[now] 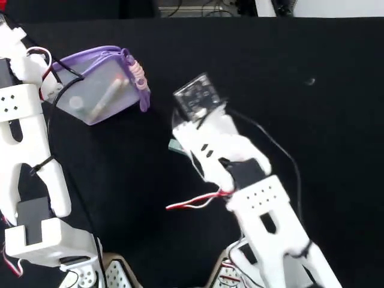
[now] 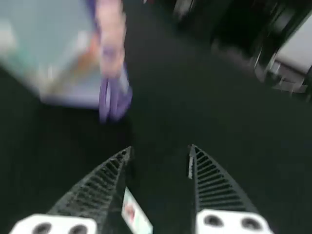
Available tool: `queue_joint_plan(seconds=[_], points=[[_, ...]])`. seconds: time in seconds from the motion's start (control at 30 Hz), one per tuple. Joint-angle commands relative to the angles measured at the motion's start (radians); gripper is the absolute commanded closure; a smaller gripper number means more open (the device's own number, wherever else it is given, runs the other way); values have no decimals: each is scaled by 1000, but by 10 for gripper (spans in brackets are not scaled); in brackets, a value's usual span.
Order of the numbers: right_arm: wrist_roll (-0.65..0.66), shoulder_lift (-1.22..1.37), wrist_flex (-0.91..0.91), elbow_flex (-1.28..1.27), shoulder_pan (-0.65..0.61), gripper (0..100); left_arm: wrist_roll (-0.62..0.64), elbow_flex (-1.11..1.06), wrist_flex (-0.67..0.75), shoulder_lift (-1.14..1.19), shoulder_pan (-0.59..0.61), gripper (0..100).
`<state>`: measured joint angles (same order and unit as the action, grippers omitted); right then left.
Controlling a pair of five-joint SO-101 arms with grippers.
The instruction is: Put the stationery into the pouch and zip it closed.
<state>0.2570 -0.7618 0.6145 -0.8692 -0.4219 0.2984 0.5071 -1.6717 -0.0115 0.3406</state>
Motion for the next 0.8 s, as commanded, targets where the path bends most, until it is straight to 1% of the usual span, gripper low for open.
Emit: queue_joint_plan(seconds=[0.0, 0.13, 0.27, 0.57, 0.7, 0.77], points=[[63, 104, 40, -15, 5, 828, -3, 7, 15, -18, 22, 971], [112, 226, 38, -8, 2, 828, -3, 7, 14, -18, 19, 971], [172, 335, 38, 13, -29, 828, -2, -22, 21, -18, 15, 971], [189, 588, 38, 110, -28, 828, -2, -39, 35, -26, 15, 971], [270, 700, 38, 151, -28, 828, -2, -39, 35, -26, 15, 971], [279, 745, 46, 180, -25, 830, -2, -39, 35, -26, 15, 971]])
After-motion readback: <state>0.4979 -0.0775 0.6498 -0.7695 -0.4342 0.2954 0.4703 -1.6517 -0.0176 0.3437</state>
